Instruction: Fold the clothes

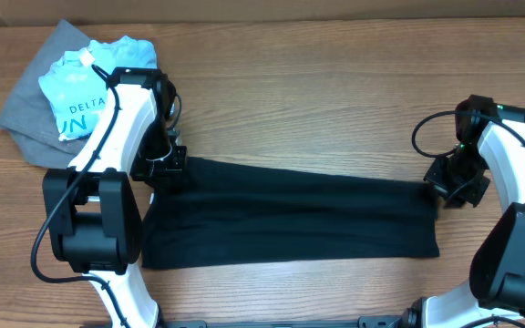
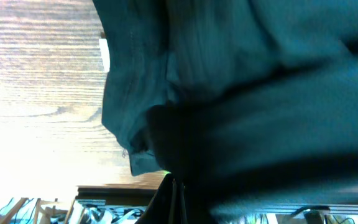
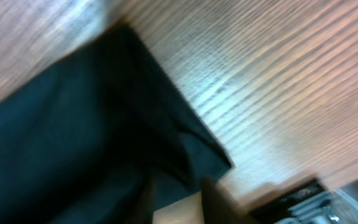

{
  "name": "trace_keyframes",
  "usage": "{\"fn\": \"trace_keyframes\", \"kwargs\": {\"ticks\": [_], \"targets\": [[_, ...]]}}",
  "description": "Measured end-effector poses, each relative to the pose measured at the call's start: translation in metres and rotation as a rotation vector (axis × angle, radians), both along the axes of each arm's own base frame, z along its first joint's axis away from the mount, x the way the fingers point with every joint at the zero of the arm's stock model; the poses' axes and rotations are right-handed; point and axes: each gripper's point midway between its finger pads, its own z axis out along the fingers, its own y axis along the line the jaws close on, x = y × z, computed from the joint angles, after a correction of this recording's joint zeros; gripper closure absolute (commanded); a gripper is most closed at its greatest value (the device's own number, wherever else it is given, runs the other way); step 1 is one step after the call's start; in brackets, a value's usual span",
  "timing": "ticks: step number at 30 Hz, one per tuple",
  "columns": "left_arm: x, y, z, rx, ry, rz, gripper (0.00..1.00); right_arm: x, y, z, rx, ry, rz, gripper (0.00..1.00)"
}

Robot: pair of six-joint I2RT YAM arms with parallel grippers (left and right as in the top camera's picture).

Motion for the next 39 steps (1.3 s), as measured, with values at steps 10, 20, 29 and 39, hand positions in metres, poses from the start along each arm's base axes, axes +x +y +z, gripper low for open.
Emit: {"fn": "trace_keyframes", "kwargs": {"ticks": [10,20,29,39], "targets": [[-0.027,0.003,-0.009,0.009,0.103,-0.010,0.65,0.005,-0.006,-0.001,-0.031,-0.021,-0.007,0.23],[-0.024,0.003,-0.012,0.010,0.087,-0.008,0.66,0.038,-0.008,-0.007,0.084,-0.193,-0.102,0.18],[0.018,-0.023,-0.029,-0.138,-0.095,0.014,0.71,0.013,-0.023,-0.028,0.216,-0.203,-0.187,0.09],[0.071,-0.042,0.018,-0.252,-0.419,-0.005,0.62,-0.014,0.009,-0.069,0.387,-0.250,-0.202,0.33]]}}
